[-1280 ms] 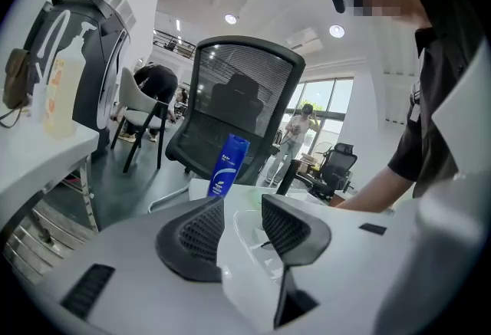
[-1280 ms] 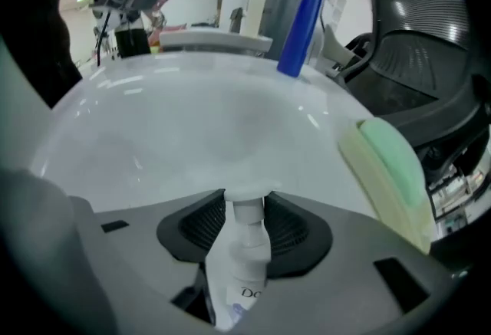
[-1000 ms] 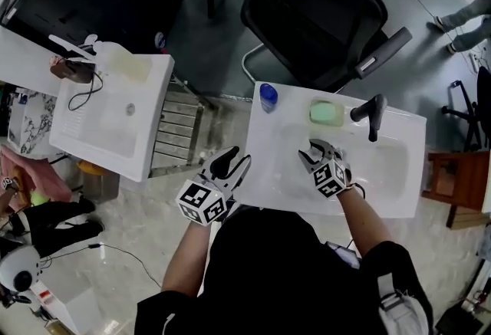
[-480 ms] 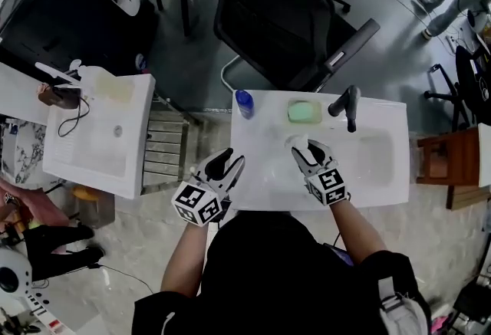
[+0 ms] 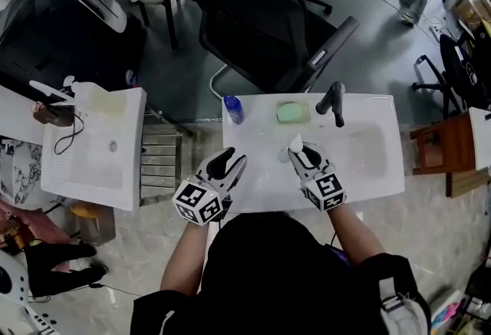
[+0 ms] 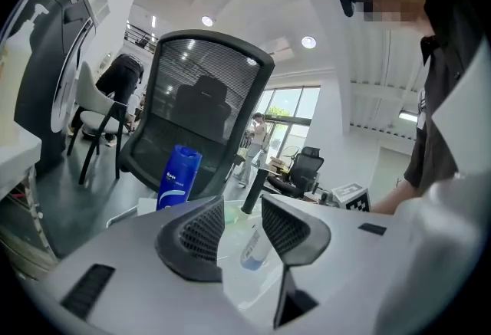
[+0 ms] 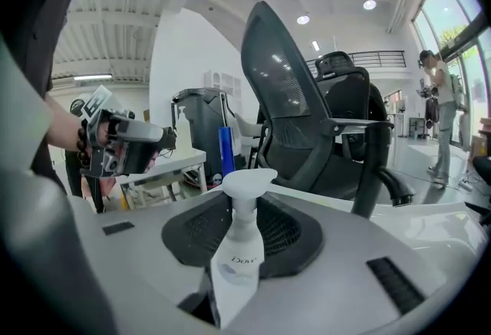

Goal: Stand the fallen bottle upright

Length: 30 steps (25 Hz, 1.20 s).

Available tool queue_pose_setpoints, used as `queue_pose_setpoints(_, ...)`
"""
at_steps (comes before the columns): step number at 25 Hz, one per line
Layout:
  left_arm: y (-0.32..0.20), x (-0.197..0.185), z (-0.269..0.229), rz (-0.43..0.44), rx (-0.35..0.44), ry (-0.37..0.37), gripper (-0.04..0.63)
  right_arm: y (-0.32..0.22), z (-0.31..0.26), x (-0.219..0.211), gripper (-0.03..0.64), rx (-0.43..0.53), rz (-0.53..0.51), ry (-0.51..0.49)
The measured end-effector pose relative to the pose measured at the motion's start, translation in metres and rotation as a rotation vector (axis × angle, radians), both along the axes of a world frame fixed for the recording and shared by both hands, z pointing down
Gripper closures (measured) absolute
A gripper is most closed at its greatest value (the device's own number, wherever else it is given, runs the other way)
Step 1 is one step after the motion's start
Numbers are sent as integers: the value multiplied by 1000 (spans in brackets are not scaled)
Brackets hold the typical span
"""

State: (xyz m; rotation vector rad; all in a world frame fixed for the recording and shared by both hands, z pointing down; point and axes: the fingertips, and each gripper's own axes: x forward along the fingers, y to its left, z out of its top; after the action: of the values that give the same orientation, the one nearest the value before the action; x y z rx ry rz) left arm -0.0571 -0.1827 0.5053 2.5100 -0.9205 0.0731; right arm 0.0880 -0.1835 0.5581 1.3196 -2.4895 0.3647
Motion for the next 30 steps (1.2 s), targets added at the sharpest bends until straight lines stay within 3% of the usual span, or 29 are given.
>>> queue_pose_setpoints(11,2,17,-18,108,42,28,431,8,-58,33,500,120,173,-60)
queue_pose_setpoints(16,3,24,-25,153,78,43,431,15,-72,57,500,166,258,-36)
queue_pose_setpoints(22,8,63,-32,223,110,46,431,29,-89,92,500,222,323,-39)
queue_pose_setpoints(25,11,87,-36,210,132,42,431,31,-91,122,500,230,324,-53)
queue_pose_setpoints(30,9,122,-33,116,115,49,431,17,-82,171,500,210,276,-62)
